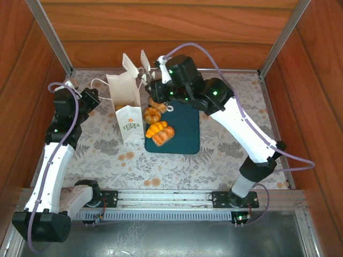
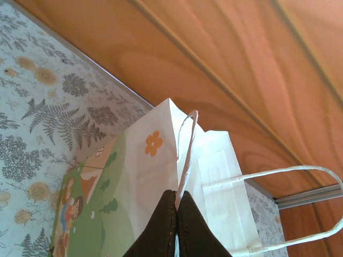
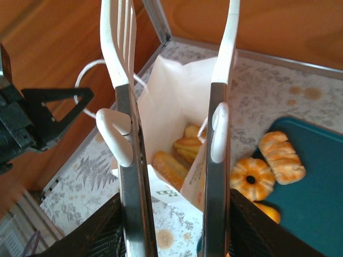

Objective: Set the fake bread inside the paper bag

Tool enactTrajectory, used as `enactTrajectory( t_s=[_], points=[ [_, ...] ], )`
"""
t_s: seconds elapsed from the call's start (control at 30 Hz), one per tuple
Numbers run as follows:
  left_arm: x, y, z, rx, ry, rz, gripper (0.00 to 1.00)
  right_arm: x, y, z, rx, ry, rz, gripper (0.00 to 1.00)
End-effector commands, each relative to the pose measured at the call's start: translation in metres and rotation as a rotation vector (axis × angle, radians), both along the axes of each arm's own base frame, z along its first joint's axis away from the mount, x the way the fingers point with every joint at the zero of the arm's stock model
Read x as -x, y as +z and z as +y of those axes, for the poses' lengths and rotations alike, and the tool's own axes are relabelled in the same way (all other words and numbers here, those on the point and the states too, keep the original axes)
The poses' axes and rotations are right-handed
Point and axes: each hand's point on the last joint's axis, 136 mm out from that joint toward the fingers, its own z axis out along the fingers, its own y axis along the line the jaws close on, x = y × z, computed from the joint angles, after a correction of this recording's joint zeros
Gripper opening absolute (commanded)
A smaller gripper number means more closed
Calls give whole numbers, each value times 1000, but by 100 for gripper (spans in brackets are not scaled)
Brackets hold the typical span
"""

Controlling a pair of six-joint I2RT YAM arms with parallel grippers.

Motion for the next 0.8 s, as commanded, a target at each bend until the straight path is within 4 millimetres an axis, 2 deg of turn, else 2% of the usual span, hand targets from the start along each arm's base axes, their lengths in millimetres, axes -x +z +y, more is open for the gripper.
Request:
enactTrajectory(
  t_s=[0.0,0.1,0.27,0.47,0.7,0.77],
  points=[
    [-2,2,1,5,2,-8,0,-2,38,-38,-84,-100,-61,49],
    [-1,3,1,8,1,-11,0,-2,36,-59,-97,-144,-47,49],
    [0,3,2,7,5,-12,0,0,6,-86,-81,-224,29,48],
    [0,3,2,8,8,-11,0,6,-55,-101,-27,-292,179,48],
    [0,0,2,11,8,-5,0,21,-146,-96,68,-301,403,49],
    [0,-1,2,10,9,-3,0,27,-164,-94,75,-296,446,49]
  ],
)
